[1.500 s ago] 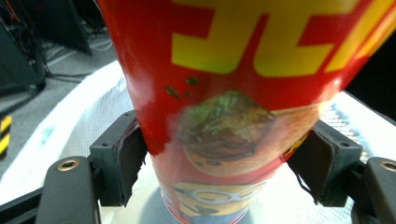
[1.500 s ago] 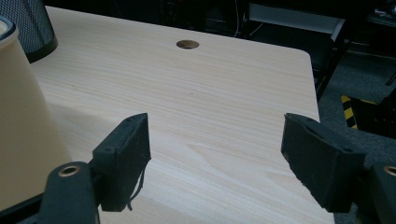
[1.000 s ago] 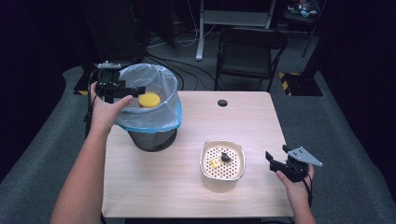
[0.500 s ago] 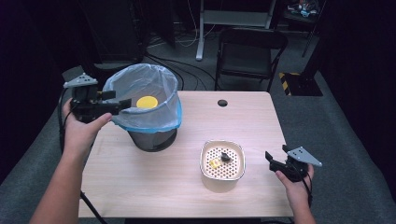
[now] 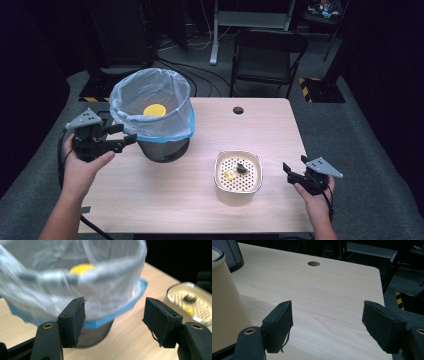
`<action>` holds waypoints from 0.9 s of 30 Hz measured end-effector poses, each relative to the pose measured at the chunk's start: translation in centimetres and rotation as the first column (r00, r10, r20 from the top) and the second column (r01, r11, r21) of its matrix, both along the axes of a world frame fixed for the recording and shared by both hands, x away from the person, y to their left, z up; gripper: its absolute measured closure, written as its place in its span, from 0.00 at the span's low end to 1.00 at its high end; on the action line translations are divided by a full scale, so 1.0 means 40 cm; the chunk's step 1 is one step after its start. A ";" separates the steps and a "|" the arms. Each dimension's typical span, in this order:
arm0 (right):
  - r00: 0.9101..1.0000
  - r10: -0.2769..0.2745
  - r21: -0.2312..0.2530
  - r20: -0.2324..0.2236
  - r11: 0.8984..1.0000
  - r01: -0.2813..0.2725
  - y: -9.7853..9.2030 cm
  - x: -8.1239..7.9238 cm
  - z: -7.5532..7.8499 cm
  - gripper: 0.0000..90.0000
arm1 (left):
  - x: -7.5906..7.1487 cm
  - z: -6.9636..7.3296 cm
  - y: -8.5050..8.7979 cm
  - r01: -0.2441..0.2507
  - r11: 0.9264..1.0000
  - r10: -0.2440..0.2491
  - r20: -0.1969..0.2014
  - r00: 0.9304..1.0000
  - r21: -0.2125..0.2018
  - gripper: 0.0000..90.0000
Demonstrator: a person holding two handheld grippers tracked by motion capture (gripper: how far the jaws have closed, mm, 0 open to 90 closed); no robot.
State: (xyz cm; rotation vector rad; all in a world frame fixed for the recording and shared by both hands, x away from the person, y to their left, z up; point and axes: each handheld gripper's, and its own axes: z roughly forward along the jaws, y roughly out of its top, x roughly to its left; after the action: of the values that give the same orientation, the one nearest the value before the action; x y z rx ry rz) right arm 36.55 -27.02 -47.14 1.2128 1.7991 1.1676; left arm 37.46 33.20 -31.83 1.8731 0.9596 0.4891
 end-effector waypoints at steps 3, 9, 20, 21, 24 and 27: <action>1.000 -0.005 0.001 -0.001 1.000 0.005 -0.003 0.000 0.000 0.27 | -0.005 -0.057 -0.008 0.011 1.000 -0.010 -0.009 1.000 0.014 0.37; 1.000 -0.002 -0.005 0.001 1.000 0.002 -0.003 0.000 -0.001 0.27 | -0.010 -0.162 -0.015 0.029 0.999 -0.027 -0.040 0.999 0.031 0.37; 1.000 0.001 -0.016 -0.008 1.000 -0.001 -0.001 0.001 -0.006 0.27 | -0.005 -0.310 0.016 0.001 0.998 0.003 -0.068 0.998 0.057 0.36; 1.000 0.002 -0.018 -0.013 1.000 -0.002 0.000 0.001 -0.008 0.27 | -0.004 -0.325 0.019 -0.010 0.998 0.013 -0.066 0.998 0.058 0.35; 1.000 0.008 -0.027 -0.024 1.000 -0.009 0.003 0.005 -0.015 0.27 | -0.003 -0.365 0.029 -0.032 0.997 0.039 -0.082 0.996 0.077 0.33; 0.999 0.013 -0.034 -0.032 0.999 -0.014 0.007 0.008 -0.022 0.27 | -0.007 -0.401 0.040 -0.046 0.994 0.056 -0.094 0.994 0.098 0.32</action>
State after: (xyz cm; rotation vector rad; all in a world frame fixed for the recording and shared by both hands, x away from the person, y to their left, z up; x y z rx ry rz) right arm 36.85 -26.75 -48.00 1.2078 1.8459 1.1264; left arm 37.17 34.81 -47.87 1.9775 1.0669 0.4861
